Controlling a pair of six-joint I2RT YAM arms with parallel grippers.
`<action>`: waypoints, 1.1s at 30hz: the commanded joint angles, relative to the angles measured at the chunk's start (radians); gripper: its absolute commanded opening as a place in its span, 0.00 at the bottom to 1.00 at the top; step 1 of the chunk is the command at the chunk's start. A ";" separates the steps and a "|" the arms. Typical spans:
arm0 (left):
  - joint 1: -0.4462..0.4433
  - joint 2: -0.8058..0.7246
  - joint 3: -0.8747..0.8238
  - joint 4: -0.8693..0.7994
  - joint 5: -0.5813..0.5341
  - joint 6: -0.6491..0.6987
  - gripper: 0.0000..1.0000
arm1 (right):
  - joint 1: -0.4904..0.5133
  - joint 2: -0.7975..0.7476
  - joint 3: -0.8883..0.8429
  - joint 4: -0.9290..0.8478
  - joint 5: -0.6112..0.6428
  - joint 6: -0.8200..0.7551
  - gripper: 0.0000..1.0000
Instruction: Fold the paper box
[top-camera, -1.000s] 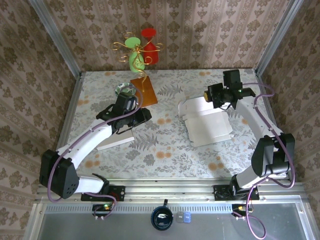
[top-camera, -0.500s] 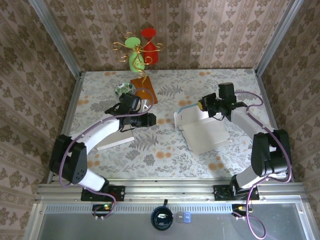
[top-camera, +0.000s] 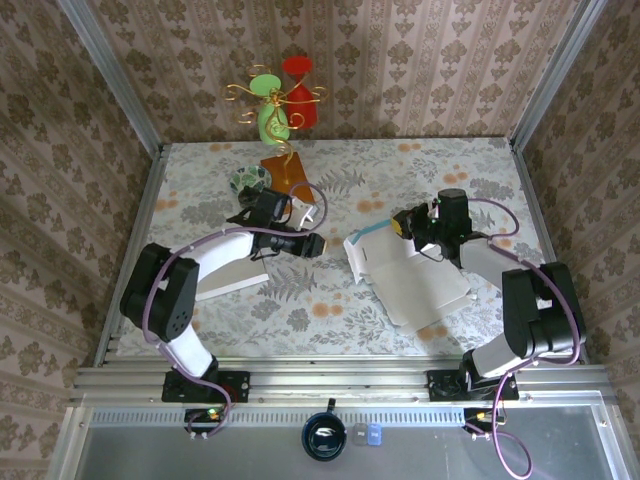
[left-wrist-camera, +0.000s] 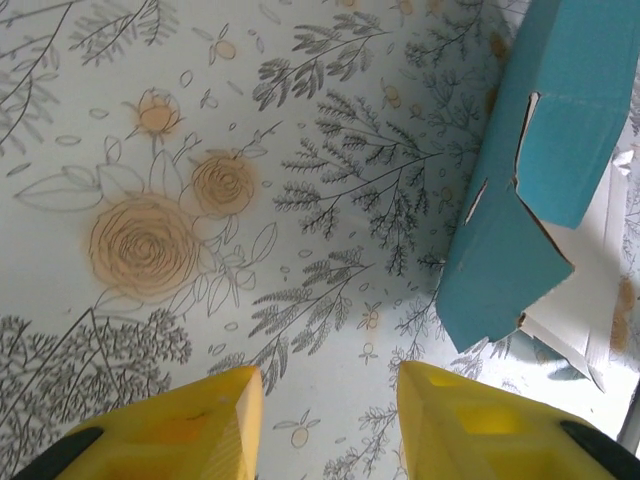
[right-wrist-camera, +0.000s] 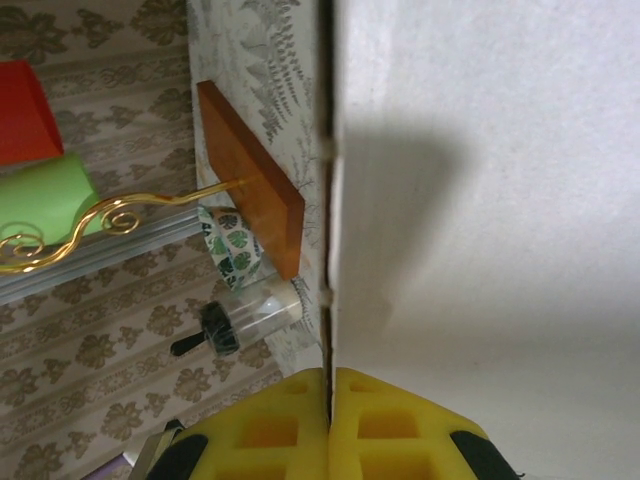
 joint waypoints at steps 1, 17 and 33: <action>-0.009 0.010 0.017 0.072 0.039 0.033 0.41 | 0.007 -0.050 -0.013 0.117 -0.020 -0.002 0.00; -0.025 -0.024 -0.033 0.171 0.011 0.086 0.36 | 0.007 -0.033 -0.097 0.385 -0.072 0.023 0.00; -0.121 0.014 -0.031 0.204 0.001 0.171 0.35 | 0.001 -0.016 -0.133 0.404 -0.094 0.010 0.00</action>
